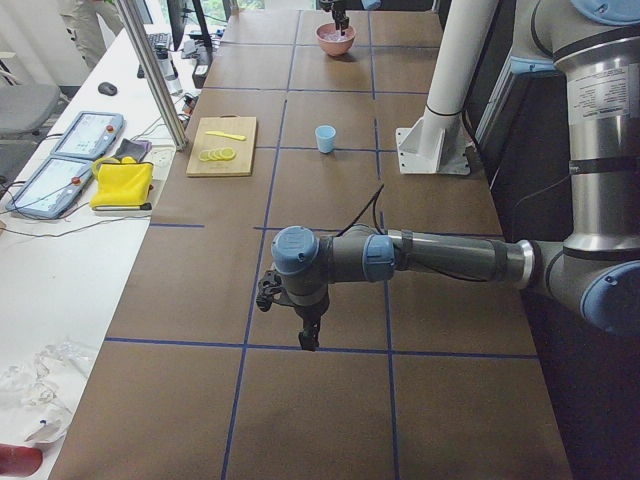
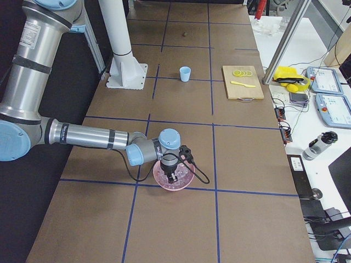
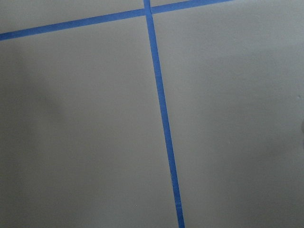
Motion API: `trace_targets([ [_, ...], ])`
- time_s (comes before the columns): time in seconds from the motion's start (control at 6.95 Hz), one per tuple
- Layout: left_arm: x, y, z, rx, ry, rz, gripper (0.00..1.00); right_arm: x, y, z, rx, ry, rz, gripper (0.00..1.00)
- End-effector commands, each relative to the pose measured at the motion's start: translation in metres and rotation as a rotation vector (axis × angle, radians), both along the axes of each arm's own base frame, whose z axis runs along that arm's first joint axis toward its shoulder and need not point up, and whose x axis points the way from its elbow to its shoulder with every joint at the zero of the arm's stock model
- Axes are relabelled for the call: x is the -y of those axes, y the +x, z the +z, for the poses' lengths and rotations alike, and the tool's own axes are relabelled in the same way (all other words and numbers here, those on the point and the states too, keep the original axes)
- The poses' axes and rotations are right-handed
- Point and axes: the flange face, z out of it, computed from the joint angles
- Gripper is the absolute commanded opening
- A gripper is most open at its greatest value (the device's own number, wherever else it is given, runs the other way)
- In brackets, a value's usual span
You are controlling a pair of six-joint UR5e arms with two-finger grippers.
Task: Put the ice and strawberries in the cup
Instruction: 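Grasp a third ice cube from the pink bowl with the right gripper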
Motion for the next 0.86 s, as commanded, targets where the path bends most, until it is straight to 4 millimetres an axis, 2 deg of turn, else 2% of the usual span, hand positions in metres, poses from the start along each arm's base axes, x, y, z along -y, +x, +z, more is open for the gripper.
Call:
trace_targets([
  [0.0, 0.000, 0.000, 0.000, 0.000, 0.000, 0.000, 1.00, -0.002, 0.001, 0.000, 0.004, 0.002, -0.006, 0.04],
  [0.29, 0.000, 0.000, 0.000, -0.002, 0.000, 0.000, 1.00, -0.004, 0.003, -0.004, 0.010, 0.007, -0.002, 0.03],
  [0.43, 0.001, 0.000, -0.001, 0.000, 0.002, 0.000, 1.00, -0.001, 0.006, -0.016, 0.035, 0.017, 0.006, 0.03],
  [0.58, 0.000, 0.000, 0.000, 0.000, 0.000, 0.000, 1.00, 0.003, 0.014, -0.031, 0.068, 0.034, 0.029, 0.03],
  [0.72, 0.000, 0.000, 0.000, -0.002, 0.000, 0.000, 1.00, 0.015, 0.020, -0.062, 0.067, 0.048, 0.056, 0.03],
])
